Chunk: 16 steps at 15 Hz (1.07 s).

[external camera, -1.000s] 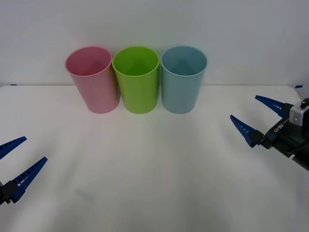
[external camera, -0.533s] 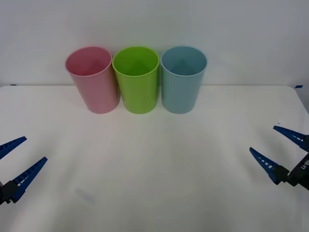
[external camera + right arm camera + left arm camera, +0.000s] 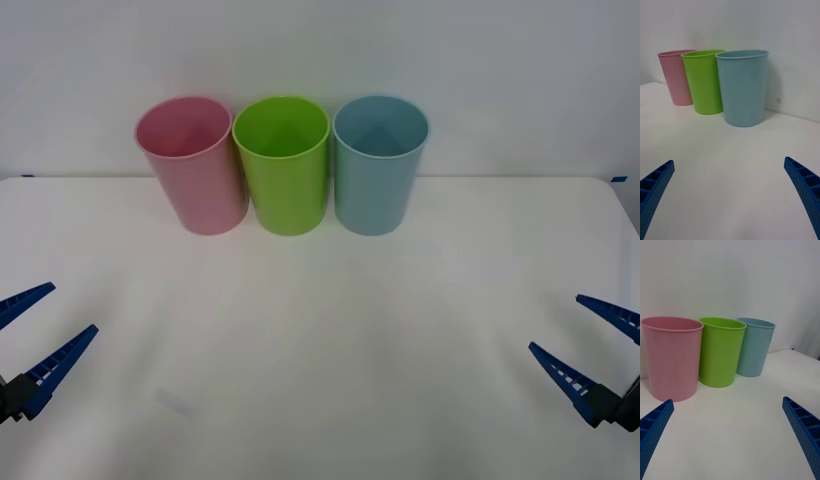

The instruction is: Grasp the object on the table and drop it into the matching bin: aluminum can to the light blue bin, PET bottle to the pink bin.

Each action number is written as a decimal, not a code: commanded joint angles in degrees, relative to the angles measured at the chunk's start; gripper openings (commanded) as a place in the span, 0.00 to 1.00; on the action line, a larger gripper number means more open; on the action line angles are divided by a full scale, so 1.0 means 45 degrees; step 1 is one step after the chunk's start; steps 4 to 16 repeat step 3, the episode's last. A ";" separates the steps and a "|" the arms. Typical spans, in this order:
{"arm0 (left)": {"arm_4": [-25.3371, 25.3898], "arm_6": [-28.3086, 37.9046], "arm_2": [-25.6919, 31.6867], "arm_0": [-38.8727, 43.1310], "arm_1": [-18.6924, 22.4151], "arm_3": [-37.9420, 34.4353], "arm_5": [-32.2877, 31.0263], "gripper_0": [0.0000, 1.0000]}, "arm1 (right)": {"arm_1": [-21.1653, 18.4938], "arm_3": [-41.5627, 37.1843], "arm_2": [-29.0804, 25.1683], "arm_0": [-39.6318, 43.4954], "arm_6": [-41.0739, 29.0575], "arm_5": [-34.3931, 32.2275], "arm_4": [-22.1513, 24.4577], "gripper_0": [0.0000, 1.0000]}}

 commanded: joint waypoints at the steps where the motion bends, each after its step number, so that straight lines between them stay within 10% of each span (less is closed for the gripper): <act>1: 0.0000 0.0000 0.0000 0.0001 0.0000 0.0000 0.0000 1.00 | 0.0000 0.0000 0.0020 0.0106 0.0079 -0.0060 0.0017 1.00; 16: 0.0000 0.0000 0.0000 0.0001 0.0000 0.0000 0.0000 1.00 | 0.0000 0.0000 0.0000 0.0126 0.0098 -0.0060 0.0017 1.00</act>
